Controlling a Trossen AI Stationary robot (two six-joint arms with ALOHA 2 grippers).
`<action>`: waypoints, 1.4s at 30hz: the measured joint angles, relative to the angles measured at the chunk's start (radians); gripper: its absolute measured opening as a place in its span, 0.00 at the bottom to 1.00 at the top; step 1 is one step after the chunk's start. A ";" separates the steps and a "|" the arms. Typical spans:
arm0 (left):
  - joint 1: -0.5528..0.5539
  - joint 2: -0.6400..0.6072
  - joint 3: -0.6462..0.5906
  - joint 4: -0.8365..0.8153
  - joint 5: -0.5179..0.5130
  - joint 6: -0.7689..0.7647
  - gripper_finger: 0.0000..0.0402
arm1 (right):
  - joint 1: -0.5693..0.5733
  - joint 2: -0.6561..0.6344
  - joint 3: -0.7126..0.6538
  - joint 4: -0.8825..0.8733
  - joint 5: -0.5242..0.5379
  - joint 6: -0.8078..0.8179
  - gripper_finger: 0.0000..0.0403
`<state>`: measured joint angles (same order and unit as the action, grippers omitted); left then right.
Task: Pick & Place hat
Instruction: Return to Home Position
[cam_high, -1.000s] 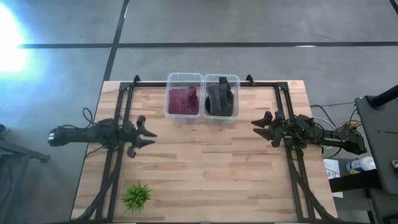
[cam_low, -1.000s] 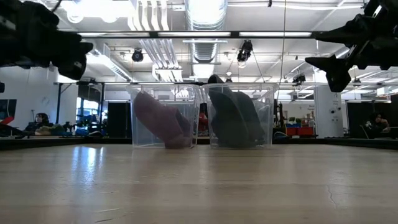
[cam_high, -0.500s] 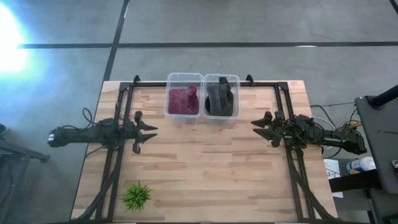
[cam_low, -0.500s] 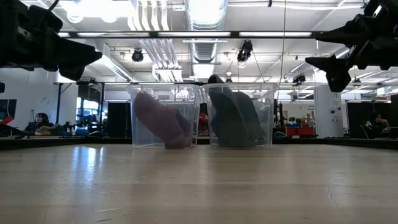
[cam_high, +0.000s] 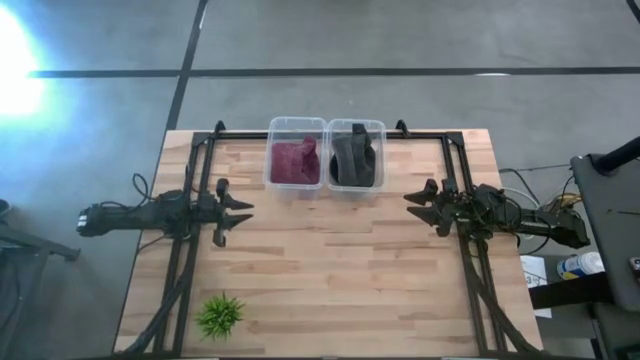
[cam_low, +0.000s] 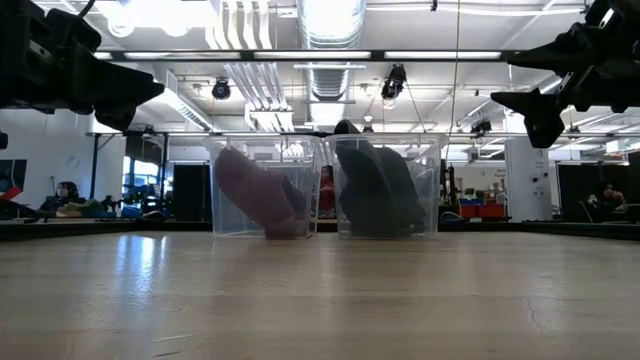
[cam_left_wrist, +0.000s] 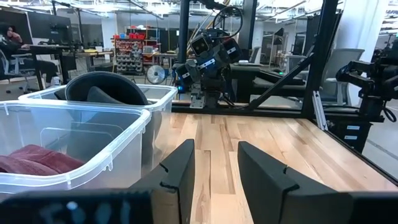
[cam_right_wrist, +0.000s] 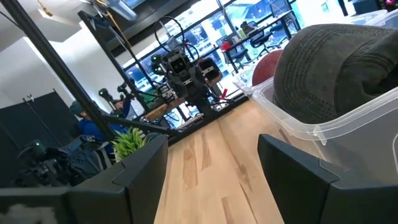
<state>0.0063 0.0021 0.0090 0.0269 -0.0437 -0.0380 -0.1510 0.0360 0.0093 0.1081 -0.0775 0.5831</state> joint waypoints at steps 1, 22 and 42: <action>0.000 0.000 0.000 0.000 0.000 0.000 0.29 | 0.000 0.000 0.000 0.000 0.000 0.000 0.61; 0.000 0.000 0.001 0.002 0.000 0.000 0.29 | 0.026 -0.037 0.000 0.009 -0.010 -0.182 0.61; 0.000 0.001 0.002 0.000 0.001 0.000 0.29 | 0.146 -0.025 0.000 -0.090 0.007 -0.447 0.61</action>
<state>0.0060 0.0029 0.0105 0.0269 -0.0425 -0.0383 -0.0048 0.0112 0.0093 0.0185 -0.0708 0.1356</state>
